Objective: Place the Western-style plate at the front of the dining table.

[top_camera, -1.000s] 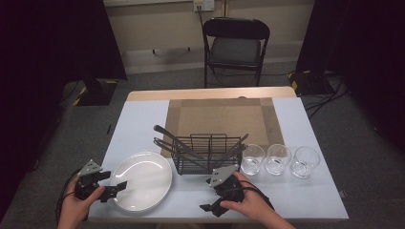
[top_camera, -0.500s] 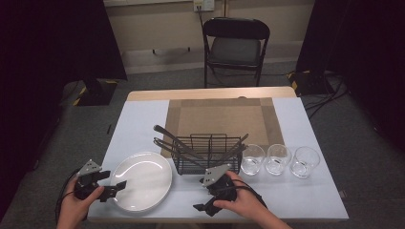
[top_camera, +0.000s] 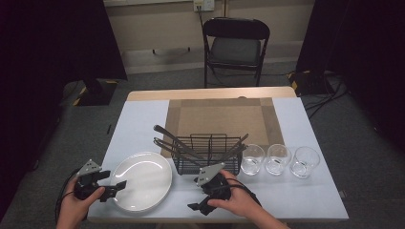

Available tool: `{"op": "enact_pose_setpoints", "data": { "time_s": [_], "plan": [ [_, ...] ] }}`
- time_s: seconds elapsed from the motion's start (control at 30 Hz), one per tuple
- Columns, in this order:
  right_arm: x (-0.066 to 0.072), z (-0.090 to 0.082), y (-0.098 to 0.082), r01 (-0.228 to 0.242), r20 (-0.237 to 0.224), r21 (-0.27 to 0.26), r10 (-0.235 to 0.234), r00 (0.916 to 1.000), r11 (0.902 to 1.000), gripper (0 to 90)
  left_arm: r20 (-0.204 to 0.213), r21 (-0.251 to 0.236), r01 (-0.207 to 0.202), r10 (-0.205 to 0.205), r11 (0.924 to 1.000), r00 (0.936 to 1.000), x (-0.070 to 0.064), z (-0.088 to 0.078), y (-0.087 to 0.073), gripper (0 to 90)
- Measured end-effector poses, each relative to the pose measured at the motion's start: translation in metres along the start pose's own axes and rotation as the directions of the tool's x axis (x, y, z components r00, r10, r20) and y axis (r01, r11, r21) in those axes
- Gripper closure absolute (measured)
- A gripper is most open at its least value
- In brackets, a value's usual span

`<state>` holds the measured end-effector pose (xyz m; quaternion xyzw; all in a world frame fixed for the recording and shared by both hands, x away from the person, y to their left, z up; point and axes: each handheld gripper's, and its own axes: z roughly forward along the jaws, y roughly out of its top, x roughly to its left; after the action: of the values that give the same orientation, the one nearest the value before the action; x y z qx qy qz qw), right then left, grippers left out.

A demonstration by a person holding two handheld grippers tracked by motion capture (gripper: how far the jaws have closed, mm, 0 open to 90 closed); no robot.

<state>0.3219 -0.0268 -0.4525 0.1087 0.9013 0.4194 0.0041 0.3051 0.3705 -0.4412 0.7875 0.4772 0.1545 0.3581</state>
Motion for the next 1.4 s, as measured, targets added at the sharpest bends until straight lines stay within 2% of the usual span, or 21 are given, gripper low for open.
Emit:
{"op": "enact_pose_setpoints", "data": {
  "time_s": [0.67,0.97,1.4],
  "plan": [
    [0.0,0.011,0.01,0.022,-0.008,0.003,-0.022,0.9997,0.9997,14.0,0.001,0.001,-0.002,0.002,1.0,1.0,0.001,0.0,-0.001,16.3],
    [-0.001,0.016,0.013,0.009,-0.026,-0.014,-0.009,0.9996,0.9999,14.0,0.0,0.007,0.004,-0.004,1.0,1.0,0.002,0.001,-0.001,16.3],
    [0.0,0.024,0.024,0.03,-0.032,-0.023,-0.03,0.999,0.9993,13.9,-0.005,0.008,0.003,-0.003,1.0,1.0,0.004,0.0,-0.002,16.3]
  ]
}}
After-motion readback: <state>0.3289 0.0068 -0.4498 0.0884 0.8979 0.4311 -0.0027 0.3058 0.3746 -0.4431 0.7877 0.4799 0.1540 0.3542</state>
